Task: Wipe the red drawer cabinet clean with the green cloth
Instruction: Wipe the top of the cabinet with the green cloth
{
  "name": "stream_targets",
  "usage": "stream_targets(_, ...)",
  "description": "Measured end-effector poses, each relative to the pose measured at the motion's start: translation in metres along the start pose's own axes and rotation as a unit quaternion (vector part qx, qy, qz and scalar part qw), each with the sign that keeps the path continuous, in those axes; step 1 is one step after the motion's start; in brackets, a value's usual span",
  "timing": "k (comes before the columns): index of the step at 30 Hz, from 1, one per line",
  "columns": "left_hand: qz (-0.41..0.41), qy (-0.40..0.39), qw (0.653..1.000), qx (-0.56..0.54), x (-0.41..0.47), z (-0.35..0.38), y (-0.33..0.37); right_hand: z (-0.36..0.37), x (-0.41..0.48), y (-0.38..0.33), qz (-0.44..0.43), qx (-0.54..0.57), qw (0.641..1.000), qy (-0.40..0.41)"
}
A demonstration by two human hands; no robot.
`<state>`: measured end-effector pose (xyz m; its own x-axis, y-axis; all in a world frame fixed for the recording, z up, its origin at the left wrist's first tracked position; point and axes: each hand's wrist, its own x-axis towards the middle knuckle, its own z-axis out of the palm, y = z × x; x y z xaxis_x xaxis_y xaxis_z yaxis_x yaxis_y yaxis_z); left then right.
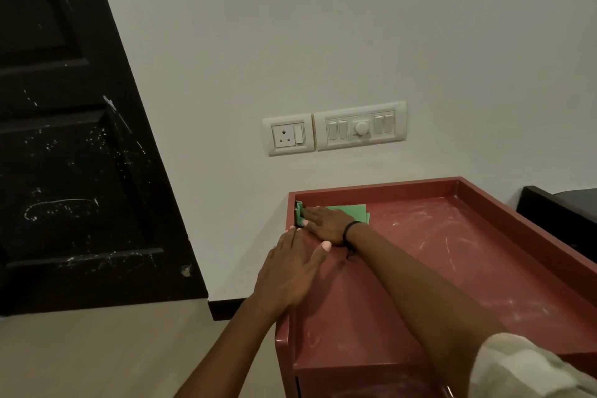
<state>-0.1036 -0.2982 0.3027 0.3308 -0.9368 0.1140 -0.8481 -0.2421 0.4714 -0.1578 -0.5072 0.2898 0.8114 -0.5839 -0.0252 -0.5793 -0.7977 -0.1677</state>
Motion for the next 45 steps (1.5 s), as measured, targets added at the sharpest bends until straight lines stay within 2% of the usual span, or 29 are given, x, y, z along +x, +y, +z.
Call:
stream_targets(5, 0.006, 0.0, 1.0, -0.018, -0.008, -0.005, 0.004, 0.0, -0.052, -0.016, -0.015, 0.01, 1.0, -0.023)
stream_targets(10, -0.007, -0.007, 1.0, 0.004, -0.01, -0.009, 0.008, 0.006, -0.135, -0.039, -0.022, 0.047, 0.999, 0.006)
stream_targets(17, -0.013, -0.003, 1.0, -0.001, -0.021, -0.016, 0.017, 0.02, -0.22, -0.062, -0.039, 0.034, 0.999, 0.0)
stream_targets(25, -0.005, 0.0, 1.0, 0.005, -0.016, -0.012, 0.011, 0.031, -0.296, -0.083, -0.101, 0.016, 0.994, 0.025)
stream_targets(30, 0.017, -0.022, 0.998, 0.06, 0.0, -0.009, 0.004, 0.03, -0.273, -0.068, -0.109, 0.025, 0.993, 0.037)
stream_targets(37, 0.015, -0.009, 0.999, 0.051, 0.02, -0.003, 0.0, 0.02, -0.184, -0.018, -0.089, 0.033, 0.995, 0.013)
stream_targets(45, 0.022, 0.0, 0.998, 0.063, 0.019, -0.003, 0.002, 0.005, -0.076, 0.052, -0.015, 0.04, 0.999, 0.019)
